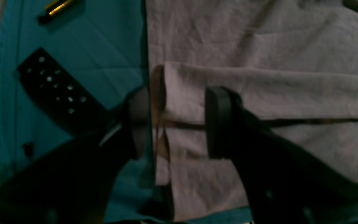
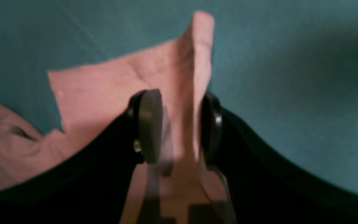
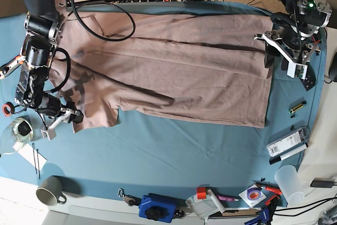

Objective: Fold the T-shirt properly
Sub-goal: 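Grasp the hem corner nearest the left gripper with the left gripper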

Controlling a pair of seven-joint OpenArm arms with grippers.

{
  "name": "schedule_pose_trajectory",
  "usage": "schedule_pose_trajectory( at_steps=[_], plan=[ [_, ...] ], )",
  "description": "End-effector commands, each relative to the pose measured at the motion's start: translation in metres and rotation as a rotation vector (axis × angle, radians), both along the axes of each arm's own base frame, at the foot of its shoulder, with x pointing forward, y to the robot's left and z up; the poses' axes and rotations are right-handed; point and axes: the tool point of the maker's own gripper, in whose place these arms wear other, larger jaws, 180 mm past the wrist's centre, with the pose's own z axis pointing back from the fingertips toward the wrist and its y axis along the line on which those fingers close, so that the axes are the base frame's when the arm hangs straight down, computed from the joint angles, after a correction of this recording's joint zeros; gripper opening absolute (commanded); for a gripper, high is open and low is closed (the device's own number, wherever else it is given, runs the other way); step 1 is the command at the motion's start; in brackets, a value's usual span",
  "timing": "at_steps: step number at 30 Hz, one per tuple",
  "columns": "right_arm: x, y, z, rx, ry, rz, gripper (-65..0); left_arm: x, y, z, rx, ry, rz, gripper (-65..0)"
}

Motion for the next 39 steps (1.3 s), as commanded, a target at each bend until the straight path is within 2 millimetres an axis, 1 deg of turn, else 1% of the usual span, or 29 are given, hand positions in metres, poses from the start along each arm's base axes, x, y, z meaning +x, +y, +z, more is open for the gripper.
schedule_pose_trajectory(
  at_steps=[1,4,6,9,13,16,20,23,25,27,31,33,34,39],
  plan=[
    [0.008,-0.007,0.013,-0.022,-0.019,-0.006,-43.8,0.009,0.000,0.015,0.003,-0.074,-0.008,-35.4],
    [0.007,-0.007,0.012,-0.022,-0.009,-0.002,-43.8,0.018,0.001,0.026,0.005,-0.146,-0.002,-35.4],
    [0.006,-0.007,0.011,-0.023,-0.004,0.000,-43.8,0.027,0.004,0.026,-0.003,-0.160,0.007,-35.4],
    [0.003,-0.007,0.009,-0.025,0.014,0.005,-43.8,0.047,0.010,0.022,-0.017,-0.172,0.021,-35.4],
    [0.000,-0.006,0.007,-0.027,0.032,0.012,-43.8,0.077,0.012,0.008,-0.048,-0.159,-0.040,-35.4],
    [0.000,-0.006,0.007,-0.027,0.034,0.013,-43.8,0.101,0.014,-0.003,-0.058,-0.116,-0.062,-35.4],
    [0.000,-0.006,0.007,-0.026,0.033,0.013,-43.8,0.134,0.011,-0.015,0.002,-0.065,-0.124,-35.4],
    [0.000,-0.006,0.007,-0.026,0.033,0.014,-43.8,0.156,0.003,-0.027,0.032,-0.014,-0.167,-35.4],
    [0.000,-0.006,0.007,-0.026,0.034,0.014,-43.8,0.168,0.002,-0.037,0.035,0.036,-0.149,-35.4],
    [0.000,-0.006,0.007,-0.027,0.034,0.015,-43.8,0.179,0.009,-0.043,0.036,0.078,-0.093,-35.4],
    [-0.001,-0.006,0.007,-0.027,0.040,0.017,-43.8,0.194,0.027,-0.045,0.048,0.110,-0.004,-35.4],
    [-0.001,-0.006,0.006,-0.027,0.041,0.018,-43.8,0.197,0.032,-0.048,0.054,0.131,0.005,-35.4],
    [-0.001,-0.006,0.006,-0.027,0.042,0.018,-43.8,0.196,0.033,-0.052,0.049,0.153,0.010,-35.4],
    [-0.001,-0.005,0.007,-0.024,0.041,0.017,-43.8,0.182,0.014,-0.085,-0.042,0.247,-0.057,-35.4]
  ],
)
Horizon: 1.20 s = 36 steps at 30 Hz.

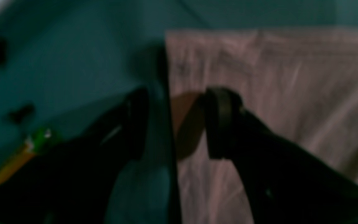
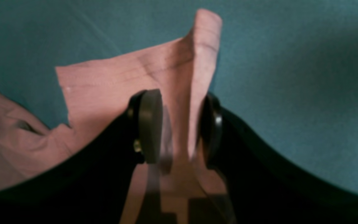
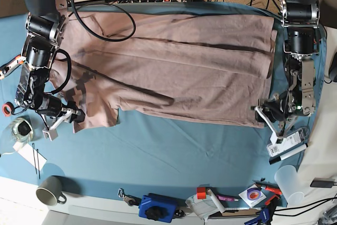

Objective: Fold the T-shirt properly
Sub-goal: 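Grasp the hem corner nearest the left gripper with the left gripper, then lift the hem with both grippers and fold it onto the collar half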

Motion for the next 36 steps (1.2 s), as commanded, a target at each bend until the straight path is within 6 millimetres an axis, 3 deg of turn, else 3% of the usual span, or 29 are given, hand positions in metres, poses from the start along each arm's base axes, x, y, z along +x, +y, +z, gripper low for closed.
schedule_pose_trajectory(
  at_steps=[1,6,10,13,15,20,25,29,36],
  plan=[
    [0.003,-0.009,0.009,-0.030,0.002,0.004,-43.8,0.002,-0.002,0.003,-0.019,0.012,-0.014,-35.4],
    [0.001,-0.009,0.007,-0.031,0.015,0.009,-43.8,-0.004,-0.024,-0.005,-0.168,0.034,-0.046,-36.9],
    [0.001,-0.008,0.007,-0.030,0.015,0.009,-45.4,-0.006,-0.025,-0.006,-0.179,0.045,-0.046,-46.6],
    [0.001,-0.008,0.007,-0.031,0.017,0.009,-61.7,-0.006,-0.026,-0.006,-0.179,0.048,-0.047,-58.2],
    [0.001,-0.009,0.007,-0.031,0.016,0.009,-65.0,-0.006,-0.025,-0.006,-0.179,0.048,-0.045,-65.0],
    [0.009,-0.014,0.023,-0.039,-0.037,-0.005,-65.0,-0.006,-0.025,-0.005,-0.179,0.049,-0.042,-65.0],
    [0.023,-0.023,0.061,-0.022,-0.173,-0.029,-65.0,-0.008,-0.028,0.001,-0.182,0.082,-0.066,-65.0],
    [0.024,-0.030,0.079,-0.002,-0.216,-0.047,-65.0,-0.001,-0.032,0.025,-0.236,0.035,-0.064,-65.0],
    [0.018,-0.036,0.102,0.111,-0.261,-0.088,-65.0,0.001,-0.017,0.074,-0.384,-0.035,-0.030,-65.0]
  ],
)
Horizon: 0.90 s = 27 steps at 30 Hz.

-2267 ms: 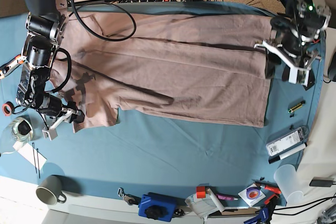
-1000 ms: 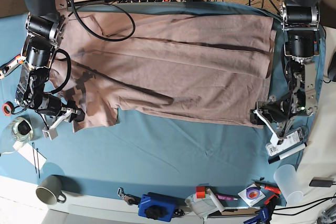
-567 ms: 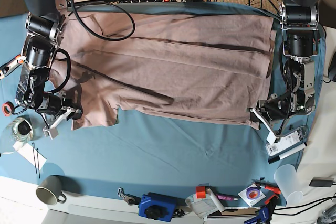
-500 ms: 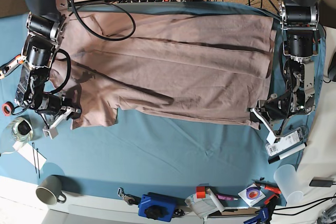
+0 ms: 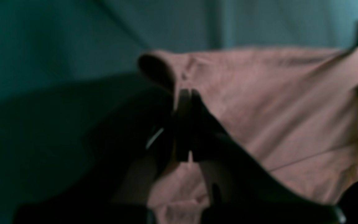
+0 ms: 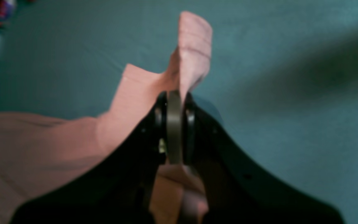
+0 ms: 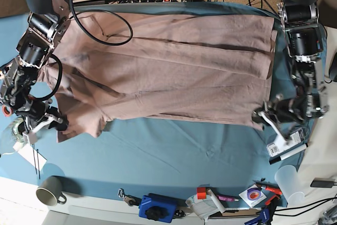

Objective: Fold the T-shirt properly
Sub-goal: 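Lift the hem with both grippers and fold it onto the collar half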

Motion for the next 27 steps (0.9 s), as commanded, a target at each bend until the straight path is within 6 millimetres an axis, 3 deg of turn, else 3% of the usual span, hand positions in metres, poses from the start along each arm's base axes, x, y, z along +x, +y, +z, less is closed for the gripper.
schedule_pose_trajectory(
  at_steps=[1,5,10,13,20,27],
  plan=[
    [0.011,-0.011,0.032,-0.003,-0.086,-0.014,-65.0,0.011,0.007,0.028,-0.023,-0.074,0.004,-65.0],
    [0.003,-0.006,0.043,0.004,-0.094,0.025,-65.0,0.007,0.016,0.049,-0.089,-0.136,-0.016,-65.0],
    [-0.018,-0.002,0.057,-0.096,-0.117,0.080,-65.0,-0.014,0.008,0.041,-0.149,-0.103,-0.082,-65.0],
    [-0.034,-0.003,0.054,-0.162,-0.102,0.099,-65.0,-0.026,0.004,0.036,-0.173,-0.084,-0.100,-65.0],
    [-0.068,0.003,0.051,-0.155,-0.132,0.124,-65.0,-0.053,0.008,0.033,-0.091,-0.087,-0.135,-65.0],
    [-0.104,-0.016,0.063,-0.117,-0.199,0.045,-65.0,-0.087,0.016,0.037,0.048,-0.115,-0.212,-65.0]
  ],
)
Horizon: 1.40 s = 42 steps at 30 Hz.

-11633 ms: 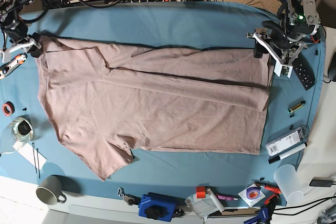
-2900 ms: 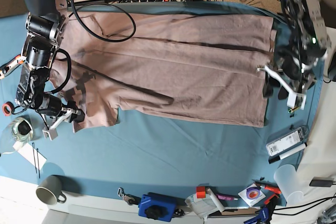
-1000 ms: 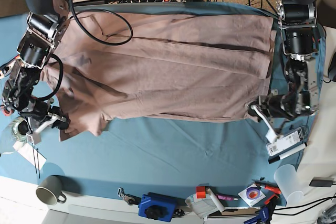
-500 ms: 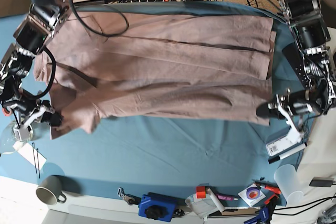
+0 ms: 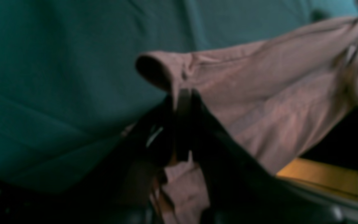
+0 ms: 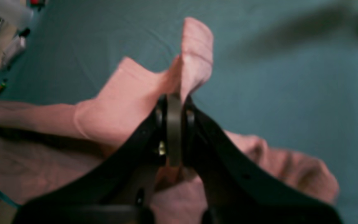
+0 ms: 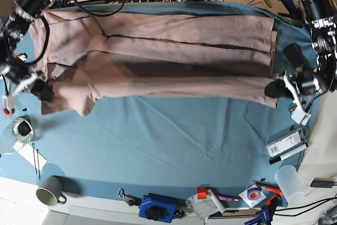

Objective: Fold the T-shirt properly
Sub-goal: 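Lift the hem with both grippers and fold it onto the collar half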

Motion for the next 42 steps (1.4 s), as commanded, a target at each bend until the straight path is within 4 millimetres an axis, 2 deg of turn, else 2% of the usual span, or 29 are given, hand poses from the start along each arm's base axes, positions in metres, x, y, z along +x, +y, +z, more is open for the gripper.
schedule_pose_trajectory(
  at_steps=[1,8,13,19,27,36,38,40,42],
  plan=[
    [0.002,-0.010,0.023,-0.024,-0.069,-0.015,-65.0,0.001,0.004,0.010,0.015,-0.036,-0.006,-65.0],
    [-0.044,-0.023,0.021,-0.060,-0.051,-0.056,-65.0,-0.028,0.002,-0.011,0.026,0.036,-0.018,-65.0],
    [-0.074,-0.032,0.022,-0.110,-0.020,-0.084,-65.0,-0.039,0.001,-0.017,0.027,0.065,-0.017,-65.0],
    [-0.099,-0.034,0.005,-0.108,0.059,-0.093,-65.0,-0.051,0.000,-0.023,0.033,0.089,-0.025,-65.0],
    [-0.104,-0.036,0.000,-0.117,0.085,-0.095,-65.0,-0.073,0.000,-0.038,0.032,0.151,-0.026,-65.0],
    [-0.105,-0.036,-0.001,-0.117,0.086,-0.095,-64.0,-0.075,0.000,-0.039,0.036,0.156,-0.032,-65.0],
    [-0.105,-0.036,-0.001,-0.117,0.086,-0.095,-52.8,-0.075,0.001,-0.040,0.044,0.159,-0.031,-50.1],
    [-0.105,-0.036,-0.001,-0.117,0.086,-0.095,-45.3,-0.076,0.003,-0.042,0.056,0.166,-0.025,-35.4],
    [-0.106,-0.036,-0.001,-0.118,0.090,-0.095,-44.2,-0.078,0.003,-0.043,0.052,0.179,-0.014,-30.1]
  ],
)
